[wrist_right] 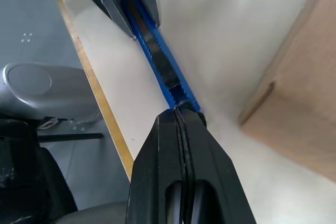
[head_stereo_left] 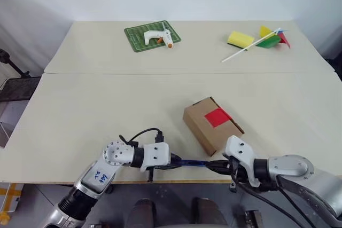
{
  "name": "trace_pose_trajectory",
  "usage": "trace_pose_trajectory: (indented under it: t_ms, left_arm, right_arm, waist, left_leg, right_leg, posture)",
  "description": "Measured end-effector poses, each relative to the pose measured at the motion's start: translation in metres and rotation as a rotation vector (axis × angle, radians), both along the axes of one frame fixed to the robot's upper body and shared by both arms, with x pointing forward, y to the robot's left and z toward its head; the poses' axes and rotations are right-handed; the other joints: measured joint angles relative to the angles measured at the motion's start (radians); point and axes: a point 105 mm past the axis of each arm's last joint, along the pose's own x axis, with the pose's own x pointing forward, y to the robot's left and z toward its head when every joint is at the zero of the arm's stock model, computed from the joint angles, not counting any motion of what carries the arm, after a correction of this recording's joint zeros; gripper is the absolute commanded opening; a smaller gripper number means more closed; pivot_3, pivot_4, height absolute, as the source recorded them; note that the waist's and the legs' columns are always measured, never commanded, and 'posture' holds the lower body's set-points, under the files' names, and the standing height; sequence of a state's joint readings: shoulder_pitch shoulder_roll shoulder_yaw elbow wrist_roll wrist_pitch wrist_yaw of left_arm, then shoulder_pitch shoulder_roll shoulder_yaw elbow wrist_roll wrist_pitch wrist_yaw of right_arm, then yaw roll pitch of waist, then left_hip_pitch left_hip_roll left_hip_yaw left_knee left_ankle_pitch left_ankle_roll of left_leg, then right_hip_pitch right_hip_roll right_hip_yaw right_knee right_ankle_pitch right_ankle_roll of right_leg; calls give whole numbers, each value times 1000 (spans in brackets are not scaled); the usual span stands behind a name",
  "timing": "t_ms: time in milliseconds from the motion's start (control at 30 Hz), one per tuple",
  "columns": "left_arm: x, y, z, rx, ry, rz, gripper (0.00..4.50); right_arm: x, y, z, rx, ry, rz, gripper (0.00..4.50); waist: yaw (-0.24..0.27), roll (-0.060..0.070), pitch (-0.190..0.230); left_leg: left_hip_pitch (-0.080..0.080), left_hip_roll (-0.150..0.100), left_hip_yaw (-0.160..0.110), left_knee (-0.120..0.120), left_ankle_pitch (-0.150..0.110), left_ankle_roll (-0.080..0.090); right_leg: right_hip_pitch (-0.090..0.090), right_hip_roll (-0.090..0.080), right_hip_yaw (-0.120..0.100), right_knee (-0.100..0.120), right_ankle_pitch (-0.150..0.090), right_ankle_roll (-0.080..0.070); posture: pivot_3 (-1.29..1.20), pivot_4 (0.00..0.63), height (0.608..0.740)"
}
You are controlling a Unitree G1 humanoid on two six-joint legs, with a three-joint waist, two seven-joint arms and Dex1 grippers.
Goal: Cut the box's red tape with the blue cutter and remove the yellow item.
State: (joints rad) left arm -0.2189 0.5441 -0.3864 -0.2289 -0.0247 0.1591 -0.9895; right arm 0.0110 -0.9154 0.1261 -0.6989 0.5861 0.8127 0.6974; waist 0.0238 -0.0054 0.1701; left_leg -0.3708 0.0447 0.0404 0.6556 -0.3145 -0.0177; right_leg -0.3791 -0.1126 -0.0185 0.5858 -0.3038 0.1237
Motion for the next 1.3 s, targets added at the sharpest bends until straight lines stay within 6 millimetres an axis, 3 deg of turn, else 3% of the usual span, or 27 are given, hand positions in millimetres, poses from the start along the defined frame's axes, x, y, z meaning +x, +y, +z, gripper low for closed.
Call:
trace_pose_trajectory:
  t_ms: [433, 733, 1300]
  left_arm:
    - [0, 1, 0, 8, -7, -2, 458]
    - [1, -1, 1, 12, -12, -12, 458]
    - [3, -2, 2, 21, -14, -29, 458]
  right_arm:
    - [3, 19, -6, 76, 25, -40, 0]
    - [18, 14, -5, 50, 2, -111, 0]
    - [12, 9, -6, 22, -29, -49, 0]
  waist:
    - [0, 0, 0]
    - [1, 0, 0]
    - [3, 0, 0]
  left_leg:
    - [0, 1, 0, 0, 0, 0]
    - [0, 1, 0, 0, 0, -1]
    - [0, 0, 0, 0, 0, -1]
  right_leg:
    - [0, 1, 0, 1, 0, 0]
    - [0, 0, 0, 1, 0, 0]
    - [0, 0, -1, 1, 0, 0]
  posture:
    - [0, 150, 740]
    - [0, 150, 740]
    - [0, 150, 740]
